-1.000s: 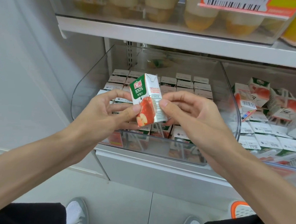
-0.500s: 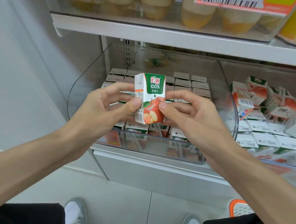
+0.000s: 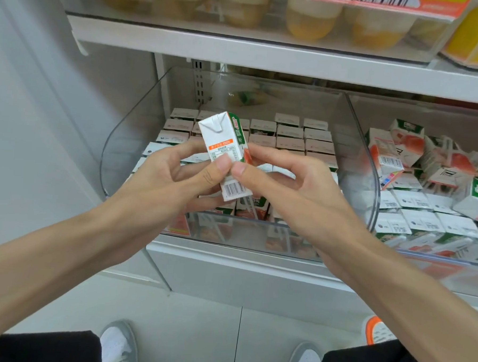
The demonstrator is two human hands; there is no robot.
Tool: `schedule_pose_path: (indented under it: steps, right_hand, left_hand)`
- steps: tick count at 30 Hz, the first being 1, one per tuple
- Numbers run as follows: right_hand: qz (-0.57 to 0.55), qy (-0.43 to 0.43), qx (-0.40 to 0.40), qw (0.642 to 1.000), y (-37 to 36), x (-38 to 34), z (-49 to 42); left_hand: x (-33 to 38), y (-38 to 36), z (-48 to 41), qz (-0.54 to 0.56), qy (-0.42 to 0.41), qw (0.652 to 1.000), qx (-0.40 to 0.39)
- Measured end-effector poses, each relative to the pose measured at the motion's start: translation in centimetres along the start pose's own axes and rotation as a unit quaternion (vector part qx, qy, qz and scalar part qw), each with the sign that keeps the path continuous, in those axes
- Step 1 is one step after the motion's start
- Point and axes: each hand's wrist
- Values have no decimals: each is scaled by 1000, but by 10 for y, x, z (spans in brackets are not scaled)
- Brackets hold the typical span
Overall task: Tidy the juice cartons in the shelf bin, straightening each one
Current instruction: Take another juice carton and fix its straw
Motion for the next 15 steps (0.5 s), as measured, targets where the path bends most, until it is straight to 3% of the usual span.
schedule_pose_path:
  steps: [7, 15]
  right_hand:
    - [-4, 8, 85, 996, 2, 3, -2]
    - [-27, 12, 69, 997, 4, -2, -1]
  left_hand:
    - [3, 3, -1, 56, 27, 998, 5]
    - [-1, 4, -2, 1, 9, 999, 48]
Point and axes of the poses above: each hand's wrist, its own z-axis away from the middle knuckle, its own y-axis out of the back of the hand, x = y × z, and after that the axes turned 11 degrees about y, right-handed
